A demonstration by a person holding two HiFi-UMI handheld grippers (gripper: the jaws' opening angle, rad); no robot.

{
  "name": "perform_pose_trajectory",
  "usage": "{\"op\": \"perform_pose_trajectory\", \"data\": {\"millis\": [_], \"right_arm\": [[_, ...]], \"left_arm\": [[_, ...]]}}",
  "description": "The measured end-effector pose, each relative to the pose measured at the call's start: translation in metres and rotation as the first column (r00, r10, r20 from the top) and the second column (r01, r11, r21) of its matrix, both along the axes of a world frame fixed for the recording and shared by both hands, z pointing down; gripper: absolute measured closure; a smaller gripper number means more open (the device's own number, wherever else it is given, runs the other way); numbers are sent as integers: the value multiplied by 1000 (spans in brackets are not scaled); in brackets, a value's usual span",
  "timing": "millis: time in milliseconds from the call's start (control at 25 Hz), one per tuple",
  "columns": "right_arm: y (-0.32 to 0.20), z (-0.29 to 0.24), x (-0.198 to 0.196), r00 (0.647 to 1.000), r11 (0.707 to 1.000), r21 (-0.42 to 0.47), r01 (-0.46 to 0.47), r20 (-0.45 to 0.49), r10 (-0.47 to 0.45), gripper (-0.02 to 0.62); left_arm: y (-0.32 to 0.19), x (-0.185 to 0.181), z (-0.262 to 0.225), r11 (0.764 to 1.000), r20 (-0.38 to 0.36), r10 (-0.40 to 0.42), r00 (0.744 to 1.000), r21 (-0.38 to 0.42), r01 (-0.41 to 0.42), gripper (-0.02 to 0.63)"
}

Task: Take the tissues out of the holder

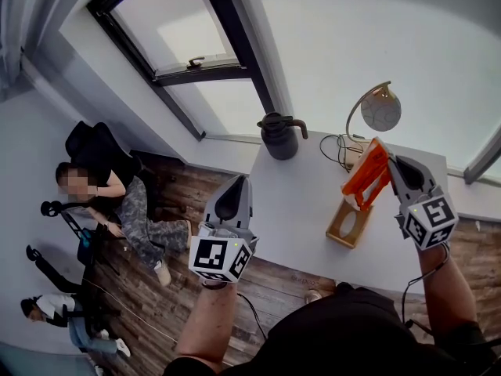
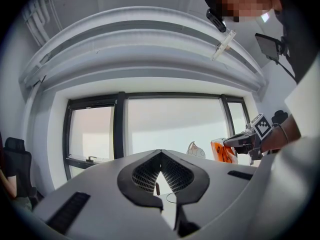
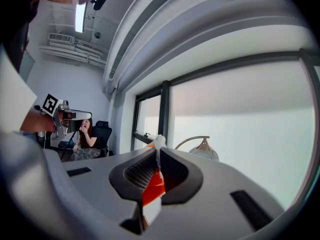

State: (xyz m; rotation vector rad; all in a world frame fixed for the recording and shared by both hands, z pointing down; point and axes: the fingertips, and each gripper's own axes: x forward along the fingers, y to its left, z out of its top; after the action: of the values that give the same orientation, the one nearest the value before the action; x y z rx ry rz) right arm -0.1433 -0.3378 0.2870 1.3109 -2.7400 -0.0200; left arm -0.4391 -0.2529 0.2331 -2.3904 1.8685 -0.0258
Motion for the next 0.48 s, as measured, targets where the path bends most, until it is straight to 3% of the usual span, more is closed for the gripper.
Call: {"op": "perform_pose_trajectory", "data": {"millis": [480], "right_arm": [[-5,0,4,1000,1000,-3,2,4,-2,575]], "left_arm": [[-9,16,16,999,-14,25,1000,-43,-25,601]]}}
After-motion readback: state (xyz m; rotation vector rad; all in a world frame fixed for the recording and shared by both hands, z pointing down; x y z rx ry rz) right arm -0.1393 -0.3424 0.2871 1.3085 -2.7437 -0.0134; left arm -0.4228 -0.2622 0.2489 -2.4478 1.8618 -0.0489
